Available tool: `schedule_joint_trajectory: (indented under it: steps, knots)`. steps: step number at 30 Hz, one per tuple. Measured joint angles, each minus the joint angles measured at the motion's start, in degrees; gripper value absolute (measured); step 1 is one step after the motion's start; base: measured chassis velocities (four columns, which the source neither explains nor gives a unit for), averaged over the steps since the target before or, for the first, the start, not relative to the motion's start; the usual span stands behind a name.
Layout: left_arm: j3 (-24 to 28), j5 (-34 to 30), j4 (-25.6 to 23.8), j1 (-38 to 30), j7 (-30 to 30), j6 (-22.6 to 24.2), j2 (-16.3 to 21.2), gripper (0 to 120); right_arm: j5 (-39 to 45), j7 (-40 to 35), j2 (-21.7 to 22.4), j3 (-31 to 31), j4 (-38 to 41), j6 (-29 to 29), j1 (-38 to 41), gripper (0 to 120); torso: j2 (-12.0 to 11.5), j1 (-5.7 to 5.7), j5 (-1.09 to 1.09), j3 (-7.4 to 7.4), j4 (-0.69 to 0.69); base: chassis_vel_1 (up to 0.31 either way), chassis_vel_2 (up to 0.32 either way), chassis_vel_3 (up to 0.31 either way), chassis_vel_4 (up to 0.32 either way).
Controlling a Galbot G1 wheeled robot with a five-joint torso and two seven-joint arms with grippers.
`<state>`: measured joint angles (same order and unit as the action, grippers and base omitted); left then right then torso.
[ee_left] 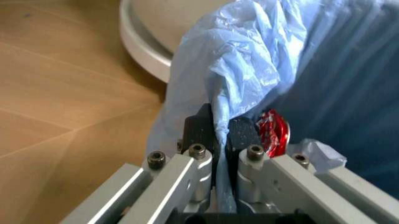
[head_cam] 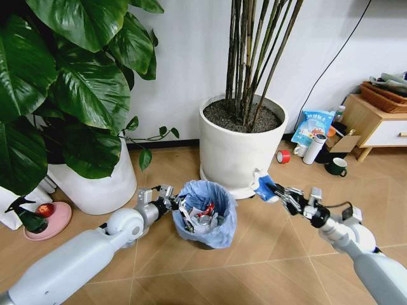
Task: Pick up the trash bin and place the garbage on the floor into it.
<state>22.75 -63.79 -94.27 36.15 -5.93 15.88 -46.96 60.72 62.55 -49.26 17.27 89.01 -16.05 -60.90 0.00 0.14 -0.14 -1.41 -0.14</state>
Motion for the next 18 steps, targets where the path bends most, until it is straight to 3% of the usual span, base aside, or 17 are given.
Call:
schedule_joint_trajectory:
  steps: [4, 10, 18]
  knots:
    - [0.34, -0.06, 0.38, -0.59, -0.54, 0.07, -1.83, 0, -1.26, -1.76, -1.24, -7.45, -1.19, 0.29, 3.85, 0, 0.0, 0.0, 0.02, 0.0, 0.0, 0.0, 0.0, 0.0, 0.0]
    - [0.26, -0.85, -0.39, -1.04, -1.26, 0.35, -2.27, 0, -4.63, -3.05, -2.99, -10.9, -5.67, 0.0, 6.19, 1, 0.0, 0.0, 0.03, 0.0, 0.0, 0.0, 0.0, 0.0, 0.0]
    - [0.32, -1.71, -1.12, -1.78, -1.97, 0.82, -2.14, 0, -7.52, -3.89, -3.64, -11.75, -8.42, -0.11, 7.28, 24, 0.0, 0.0, 0.03, 0.0, -0.01, 0.0, 0.0, 0.0, 0.0]
